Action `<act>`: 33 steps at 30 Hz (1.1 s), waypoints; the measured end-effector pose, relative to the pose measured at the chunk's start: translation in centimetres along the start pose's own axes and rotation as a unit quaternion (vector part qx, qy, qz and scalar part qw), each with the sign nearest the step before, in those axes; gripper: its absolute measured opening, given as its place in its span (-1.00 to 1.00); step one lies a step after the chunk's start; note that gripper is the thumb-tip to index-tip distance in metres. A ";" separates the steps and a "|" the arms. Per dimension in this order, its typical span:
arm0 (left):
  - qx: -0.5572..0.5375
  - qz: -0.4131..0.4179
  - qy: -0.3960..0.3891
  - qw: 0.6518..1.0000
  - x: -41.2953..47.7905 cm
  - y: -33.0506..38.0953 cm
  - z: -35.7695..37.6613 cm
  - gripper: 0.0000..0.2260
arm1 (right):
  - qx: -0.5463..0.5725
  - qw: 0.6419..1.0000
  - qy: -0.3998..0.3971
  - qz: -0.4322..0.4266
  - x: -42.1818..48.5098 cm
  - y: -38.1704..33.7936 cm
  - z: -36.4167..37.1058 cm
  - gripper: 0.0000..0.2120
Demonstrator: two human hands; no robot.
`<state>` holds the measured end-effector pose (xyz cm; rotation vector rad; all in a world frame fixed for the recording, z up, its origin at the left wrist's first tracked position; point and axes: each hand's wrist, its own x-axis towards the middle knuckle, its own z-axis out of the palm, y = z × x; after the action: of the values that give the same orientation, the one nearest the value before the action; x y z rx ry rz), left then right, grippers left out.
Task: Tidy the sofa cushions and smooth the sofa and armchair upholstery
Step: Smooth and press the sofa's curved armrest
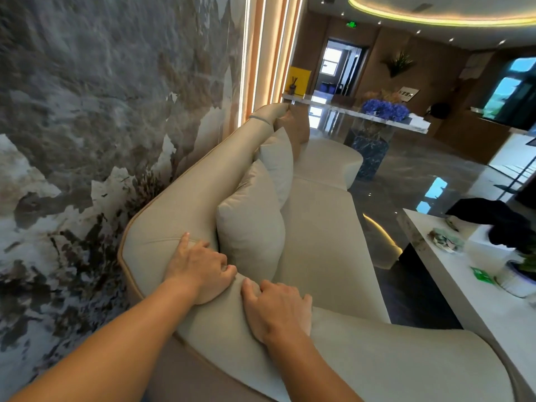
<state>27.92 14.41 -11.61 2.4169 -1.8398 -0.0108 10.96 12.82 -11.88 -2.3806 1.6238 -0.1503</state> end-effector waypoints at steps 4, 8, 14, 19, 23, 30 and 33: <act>0.000 0.016 -0.014 1.000 -1.1 0.0 0.0 -0.32 | 0.004 0.999 -0.039 -0.006 -0.9 0.3 -0.3 -0.33; -0.006 0.009 -0.007 1.000 -2.6 0.6 0.0 -0.35 | 0.022 0.998 -0.031 -0.040 -1.8 1.0 -0.3 -0.35; -0.011 -0.011 0.028 0.999 -5.5 1.9 0.1 -0.36 | 0.027 0.998 -0.036 -0.047 -4.2 1.8 -0.4 -0.37; -0.022 -0.017 0.048 0.998 -4.5 1.4 0.2 -0.42 | 0.035 0.999 -0.025 -0.022 -3.3 1.6 0.0 -0.39; -0.027 -0.009 0.046 0.999 -3.4 0.6 0.3 -0.42 | 0.022 0.999 -0.022 -0.011 -2.4 1.1 0.2 -0.41; -0.036 -0.009 0.035 0.999 -0.5 -1.3 -0.1 -0.46 | 0.021 1.000 -0.019 0.006 0.3 -0.7 0.5 -0.40; -0.038 -0.011 0.022 0.999 0.6 -2.2 -0.1 -0.47 | 0.031 0.999 -0.019 0.015 1.4 -1.5 0.8 -0.39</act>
<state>30.18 14.45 -11.71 2.3667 -1.7614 -0.0296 12.97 12.17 -12.34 -2.2983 1.6119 -0.1464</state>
